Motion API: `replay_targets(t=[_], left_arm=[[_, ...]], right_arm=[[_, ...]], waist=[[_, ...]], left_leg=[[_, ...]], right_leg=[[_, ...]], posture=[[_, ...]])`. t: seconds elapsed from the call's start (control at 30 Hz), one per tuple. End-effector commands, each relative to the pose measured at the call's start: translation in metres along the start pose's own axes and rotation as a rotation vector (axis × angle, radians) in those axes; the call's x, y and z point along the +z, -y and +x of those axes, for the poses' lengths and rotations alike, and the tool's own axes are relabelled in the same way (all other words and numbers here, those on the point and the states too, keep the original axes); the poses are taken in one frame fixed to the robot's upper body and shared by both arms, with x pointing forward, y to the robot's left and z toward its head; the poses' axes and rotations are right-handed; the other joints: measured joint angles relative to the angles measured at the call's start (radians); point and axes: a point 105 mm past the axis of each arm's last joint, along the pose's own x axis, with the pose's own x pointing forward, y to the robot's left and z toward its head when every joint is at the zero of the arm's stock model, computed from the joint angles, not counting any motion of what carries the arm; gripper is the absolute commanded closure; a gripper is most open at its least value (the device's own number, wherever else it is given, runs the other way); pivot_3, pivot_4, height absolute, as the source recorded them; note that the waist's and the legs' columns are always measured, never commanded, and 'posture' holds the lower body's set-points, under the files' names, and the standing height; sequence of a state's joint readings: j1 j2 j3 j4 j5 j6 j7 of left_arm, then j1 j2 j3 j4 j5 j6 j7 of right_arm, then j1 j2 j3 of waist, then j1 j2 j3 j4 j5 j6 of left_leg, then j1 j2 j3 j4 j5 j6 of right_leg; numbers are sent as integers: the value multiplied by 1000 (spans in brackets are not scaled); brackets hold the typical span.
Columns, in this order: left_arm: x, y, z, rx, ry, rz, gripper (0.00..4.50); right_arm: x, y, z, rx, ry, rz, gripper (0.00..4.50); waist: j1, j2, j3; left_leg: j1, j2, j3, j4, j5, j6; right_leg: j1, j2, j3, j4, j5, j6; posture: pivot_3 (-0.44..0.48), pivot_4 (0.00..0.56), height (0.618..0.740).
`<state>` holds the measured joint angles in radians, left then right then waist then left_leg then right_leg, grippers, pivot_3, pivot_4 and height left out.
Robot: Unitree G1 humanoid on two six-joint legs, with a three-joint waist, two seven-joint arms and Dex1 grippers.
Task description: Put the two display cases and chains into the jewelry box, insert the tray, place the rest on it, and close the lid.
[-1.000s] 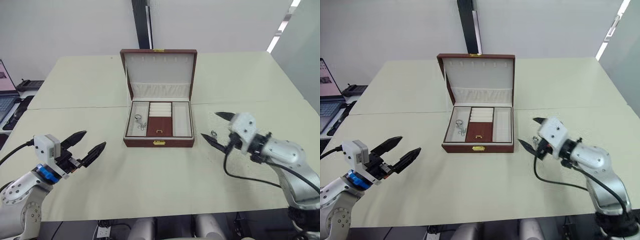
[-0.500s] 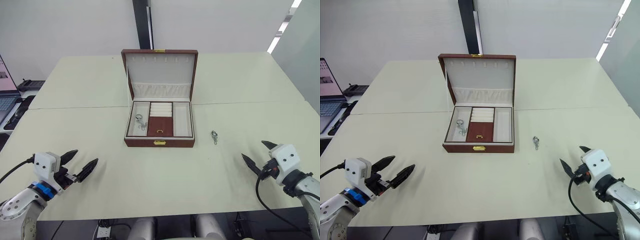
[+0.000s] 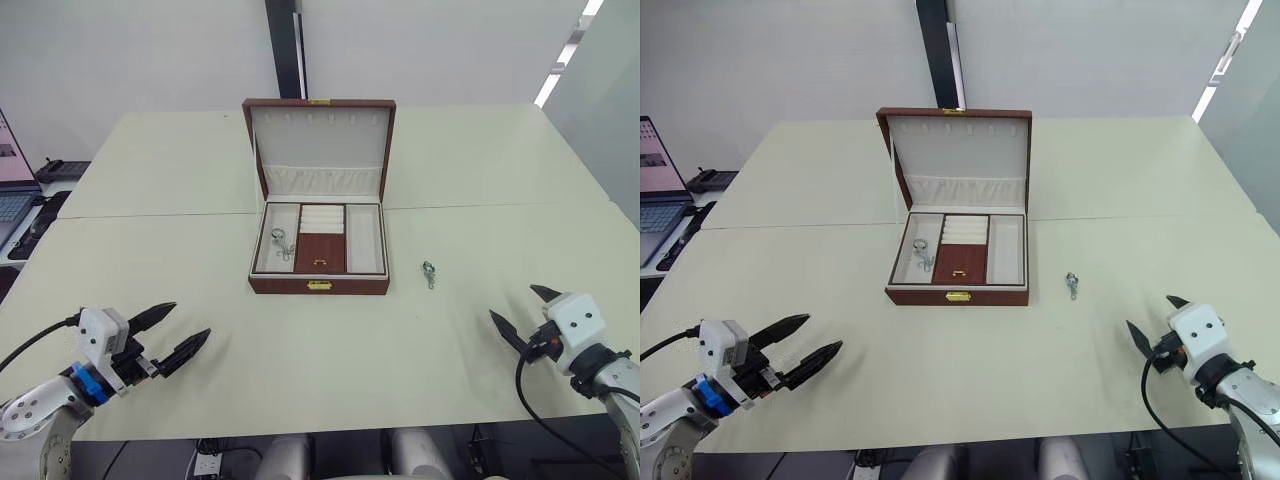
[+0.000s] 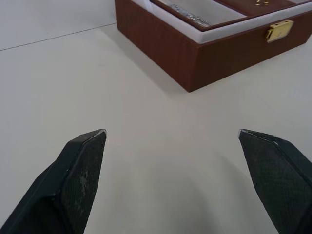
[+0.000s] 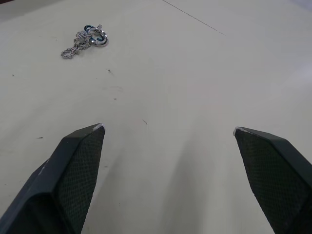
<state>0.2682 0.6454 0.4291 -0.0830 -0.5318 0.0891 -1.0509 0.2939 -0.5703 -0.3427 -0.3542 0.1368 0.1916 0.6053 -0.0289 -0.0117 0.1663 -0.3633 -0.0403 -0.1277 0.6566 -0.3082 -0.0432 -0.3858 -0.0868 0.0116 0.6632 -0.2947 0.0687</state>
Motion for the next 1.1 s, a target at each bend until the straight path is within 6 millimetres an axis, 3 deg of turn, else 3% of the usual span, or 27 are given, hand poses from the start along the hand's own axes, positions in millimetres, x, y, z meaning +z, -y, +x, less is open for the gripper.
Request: replay_targets(t=[0.03, 0.37, 0.5, 0.73, 0.87, 1.1], left_arm=[[28, 24, 15, -177, 57, 64, 0], [72, 80, 54, -582, 158, 174, 0], [76, 94, 61, -695, 164, 203, 0], [71, 103, 58, -730, 172, 188, 0], [72, 103, 60, -703, 191, 177, 0], [68, 102, 61, -660, 185, 173, 0]], right_arm=[[10, 3, -3, -18, 34, -39, 10], [16, -14, -4, 38, 60, -52, 10], [23, -26, -3, 70, 74, -29, 10], [52, -53, 13, 115, 114, 69, 10], [65, -68, 34, 84, 95, 153, 10], [64, -74, 60, -6, 23, 212, 10]], waist=[[0, 0, 0], [0, 1, 0], [-1, 1, -1], [-2, 2, -1], [-1, 1, -1], [-1, 1, -1]], left_leg=[[0, 0, 0, 0, 0, 0], [0, 0, 1, 0, 0, 0], [0, 0, 1, 1, 0, 0], [1, 0, 0, 1, 0, 0], [0, 0, -1, 2, 0, 0], [0, 0, -1, 2, 0, 0]], right_leg=[[0, 0, 0, 0, 0, 0], [1, 0, 0, 0, 0, 0], [1, 0, 0, 1, 0, 0], [0, 1, 1, 1, 0, 0], [1, 1, 0, 1, 0, 0], [0, 0, 0, 1, 0, 0]], posture=[[0, 150, 740], [0, 150, 740], [0, 150, 740], [0, 150, 740], [0, 150, 740], [0, 150, 740]])
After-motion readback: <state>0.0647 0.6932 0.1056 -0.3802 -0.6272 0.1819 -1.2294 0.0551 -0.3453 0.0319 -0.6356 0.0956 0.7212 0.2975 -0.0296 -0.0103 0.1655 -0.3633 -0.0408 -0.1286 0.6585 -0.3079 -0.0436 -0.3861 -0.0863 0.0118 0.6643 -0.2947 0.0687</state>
